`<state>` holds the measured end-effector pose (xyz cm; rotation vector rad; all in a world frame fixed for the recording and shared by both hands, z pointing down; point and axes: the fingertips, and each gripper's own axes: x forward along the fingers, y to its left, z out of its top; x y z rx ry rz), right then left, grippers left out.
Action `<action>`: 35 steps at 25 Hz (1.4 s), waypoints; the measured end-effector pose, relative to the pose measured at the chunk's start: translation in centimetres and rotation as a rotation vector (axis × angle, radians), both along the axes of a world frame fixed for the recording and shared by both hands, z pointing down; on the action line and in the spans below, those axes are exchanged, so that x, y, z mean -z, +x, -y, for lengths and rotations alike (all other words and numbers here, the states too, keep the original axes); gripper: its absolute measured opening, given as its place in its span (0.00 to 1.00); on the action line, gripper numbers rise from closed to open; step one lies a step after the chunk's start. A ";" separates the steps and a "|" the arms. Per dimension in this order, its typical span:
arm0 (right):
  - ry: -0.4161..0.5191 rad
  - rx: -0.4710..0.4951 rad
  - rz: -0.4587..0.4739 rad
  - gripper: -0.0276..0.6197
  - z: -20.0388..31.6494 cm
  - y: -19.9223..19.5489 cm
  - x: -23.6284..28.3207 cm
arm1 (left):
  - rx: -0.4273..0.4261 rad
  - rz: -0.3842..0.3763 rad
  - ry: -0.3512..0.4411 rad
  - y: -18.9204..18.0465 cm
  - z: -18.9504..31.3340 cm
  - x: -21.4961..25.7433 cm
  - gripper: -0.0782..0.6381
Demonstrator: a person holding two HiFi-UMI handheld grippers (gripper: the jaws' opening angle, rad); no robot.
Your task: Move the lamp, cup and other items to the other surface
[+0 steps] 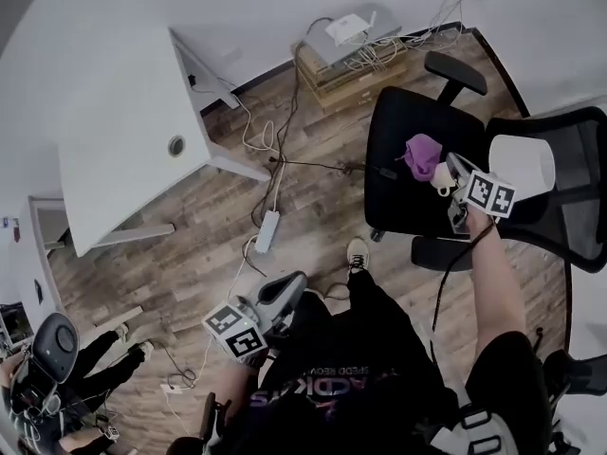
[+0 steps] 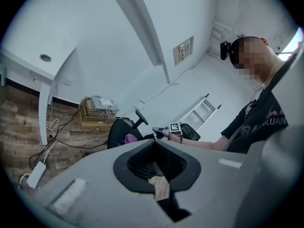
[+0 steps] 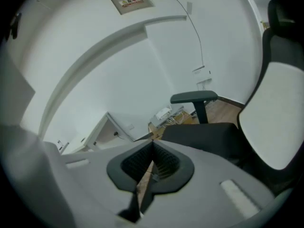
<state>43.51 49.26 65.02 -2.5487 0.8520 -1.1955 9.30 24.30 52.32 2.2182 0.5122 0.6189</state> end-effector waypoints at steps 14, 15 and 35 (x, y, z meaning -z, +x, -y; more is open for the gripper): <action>0.346 0.706 -0.145 0.05 27.6 -24.9 17.7 | 0.138 -0.206 0.018 -6.7 10.2 5.0 0.11; 0.359 0.755 -0.140 0.05 29.1 -27.1 18.1 | 0.154 -0.212 0.021 -7.5 10.8 5.2 0.11; 0.502 1.265 -0.076 0.05 42.3 -51.9 20.2 | 0.332 -0.246 0.197 -20.5 19.8 6.4 0.11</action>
